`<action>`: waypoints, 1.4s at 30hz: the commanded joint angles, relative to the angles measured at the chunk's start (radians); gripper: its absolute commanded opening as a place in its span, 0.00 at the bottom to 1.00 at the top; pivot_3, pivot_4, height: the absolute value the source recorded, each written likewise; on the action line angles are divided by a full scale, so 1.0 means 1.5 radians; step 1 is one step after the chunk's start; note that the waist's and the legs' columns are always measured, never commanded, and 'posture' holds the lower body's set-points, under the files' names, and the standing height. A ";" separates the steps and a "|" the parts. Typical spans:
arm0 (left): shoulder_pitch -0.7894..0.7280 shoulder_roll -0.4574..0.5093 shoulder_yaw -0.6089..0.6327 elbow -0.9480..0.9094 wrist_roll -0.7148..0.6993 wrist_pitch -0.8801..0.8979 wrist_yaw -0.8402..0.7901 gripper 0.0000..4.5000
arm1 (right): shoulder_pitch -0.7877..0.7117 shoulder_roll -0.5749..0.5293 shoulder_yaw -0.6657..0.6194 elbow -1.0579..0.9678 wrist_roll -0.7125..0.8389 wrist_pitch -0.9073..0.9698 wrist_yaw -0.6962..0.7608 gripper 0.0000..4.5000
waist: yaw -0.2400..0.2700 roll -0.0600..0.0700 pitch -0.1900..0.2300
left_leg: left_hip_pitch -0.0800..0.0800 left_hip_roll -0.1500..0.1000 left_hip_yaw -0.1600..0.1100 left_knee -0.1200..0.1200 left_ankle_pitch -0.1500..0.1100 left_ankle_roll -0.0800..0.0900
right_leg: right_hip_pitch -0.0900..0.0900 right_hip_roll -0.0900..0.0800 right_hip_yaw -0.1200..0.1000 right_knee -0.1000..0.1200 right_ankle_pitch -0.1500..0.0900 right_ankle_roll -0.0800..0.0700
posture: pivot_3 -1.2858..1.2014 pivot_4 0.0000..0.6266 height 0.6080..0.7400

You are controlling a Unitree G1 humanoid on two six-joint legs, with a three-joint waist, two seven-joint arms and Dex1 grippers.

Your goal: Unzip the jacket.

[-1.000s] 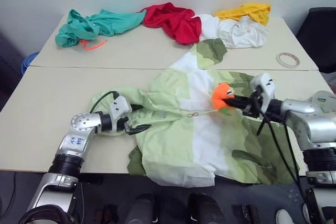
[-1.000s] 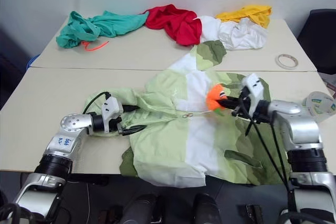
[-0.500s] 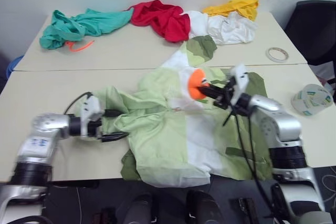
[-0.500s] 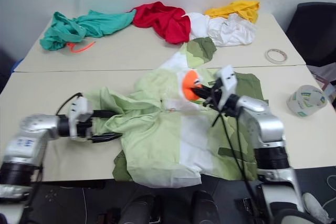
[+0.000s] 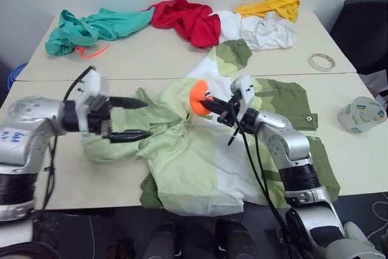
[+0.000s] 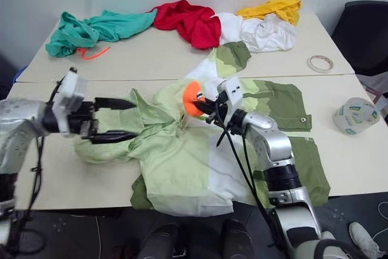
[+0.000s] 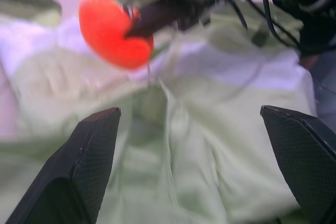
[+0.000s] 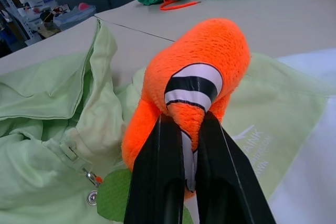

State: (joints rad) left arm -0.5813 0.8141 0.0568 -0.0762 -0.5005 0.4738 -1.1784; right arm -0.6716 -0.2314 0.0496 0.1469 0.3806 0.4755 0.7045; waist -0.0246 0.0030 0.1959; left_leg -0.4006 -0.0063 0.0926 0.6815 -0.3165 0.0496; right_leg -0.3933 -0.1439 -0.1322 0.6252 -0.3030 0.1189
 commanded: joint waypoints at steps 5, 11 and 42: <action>-0.106 -0.156 -0.154 0.222 0.191 -0.234 0.039 1.00 | -0.025 0.023 -0.009 -0.007 -0.002 -0.023 -0.018 0.00 | -0.001 0.000 0.000 | 0.000 0.000 0.000 0.000 0.000 0.000 | -0.001 0.001 0.000 0.000 0.000 0.000 | 0.52 0.24 1.00; -0.144 -0.170 -0.207 0.406 0.288 -0.313 0.034 1.00 | -0.003 0.011 -0.019 -0.041 0.001 -0.012 -0.034 0.00 | -0.004 0.000 0.000 | -0.001 0.001 0.002 0.000 0.000 0.000 | -0.002 0.001 0.000 0.000 0.000 0.000 | 0.52 0.24 1.00; -0.050 -0.137 -0.076 0.461 0.244 -0.309 0.015 1.00 | 0.048 0.049 -0.028 -0.085 0.021 0.016 -0.093 0.00 | -0.020 -0.001 -0.014 | 0.020 0.003 0.006 -0.012 -0.002 -0.003 | 0.009 -0.003 0.004 -0.001 -0.001 -0.002 | 0.52 0.24 1.00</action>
State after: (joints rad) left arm -0.6740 0.5738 -0.0774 0.6226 -0.1185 0.0377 -1.1233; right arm -0.5719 -0.1849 -0.0089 0.0502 0.4029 0.5233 0.5747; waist -0.0553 0.0013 0.1746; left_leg -0.3711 -0.0020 0.1016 0.6639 -0.3190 0.0443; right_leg -0.3798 -0.1483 -0.1267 0.6230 -0.3051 0.1152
